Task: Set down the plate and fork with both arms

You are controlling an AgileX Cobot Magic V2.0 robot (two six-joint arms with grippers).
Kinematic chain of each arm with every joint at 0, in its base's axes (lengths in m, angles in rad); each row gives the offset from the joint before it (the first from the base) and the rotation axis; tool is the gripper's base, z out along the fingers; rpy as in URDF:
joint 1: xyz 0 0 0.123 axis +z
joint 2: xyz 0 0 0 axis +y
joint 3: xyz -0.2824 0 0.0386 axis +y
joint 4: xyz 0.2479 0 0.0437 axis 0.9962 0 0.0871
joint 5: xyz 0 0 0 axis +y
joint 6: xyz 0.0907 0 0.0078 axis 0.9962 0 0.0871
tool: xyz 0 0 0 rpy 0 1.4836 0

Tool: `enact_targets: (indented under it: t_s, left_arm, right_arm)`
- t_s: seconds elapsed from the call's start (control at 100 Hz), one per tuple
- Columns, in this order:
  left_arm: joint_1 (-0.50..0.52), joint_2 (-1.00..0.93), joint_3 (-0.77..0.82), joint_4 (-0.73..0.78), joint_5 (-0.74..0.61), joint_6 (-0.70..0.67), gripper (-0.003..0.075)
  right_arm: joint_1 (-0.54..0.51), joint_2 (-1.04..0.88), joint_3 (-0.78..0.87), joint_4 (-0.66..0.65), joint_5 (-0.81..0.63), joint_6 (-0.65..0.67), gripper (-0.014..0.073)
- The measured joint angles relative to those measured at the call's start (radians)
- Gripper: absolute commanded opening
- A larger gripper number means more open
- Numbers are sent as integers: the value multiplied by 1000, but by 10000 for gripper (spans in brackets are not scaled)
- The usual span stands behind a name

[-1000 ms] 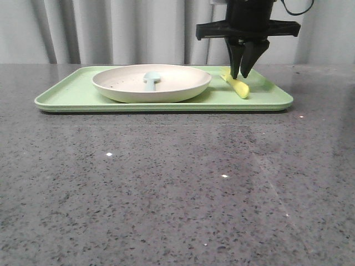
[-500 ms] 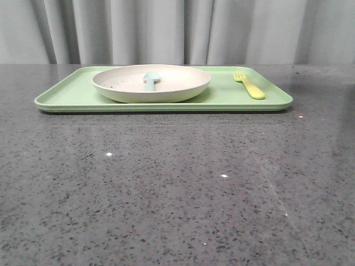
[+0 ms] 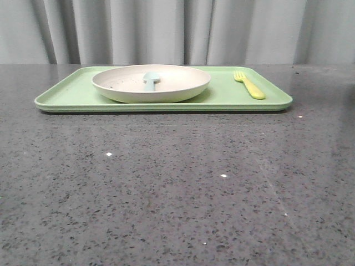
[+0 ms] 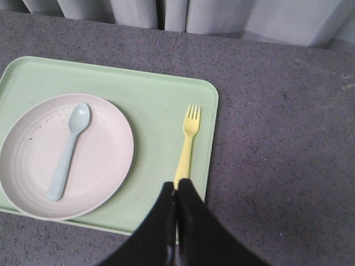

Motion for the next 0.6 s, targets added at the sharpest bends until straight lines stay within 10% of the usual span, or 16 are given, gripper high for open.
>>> enact_targets:
  t_s: [0.6]
  left_arm:
    - [0,-19,0,-8,-33,0,22]
  right_arm:
    - [0,-565,781,-10,-395,-2,-55]
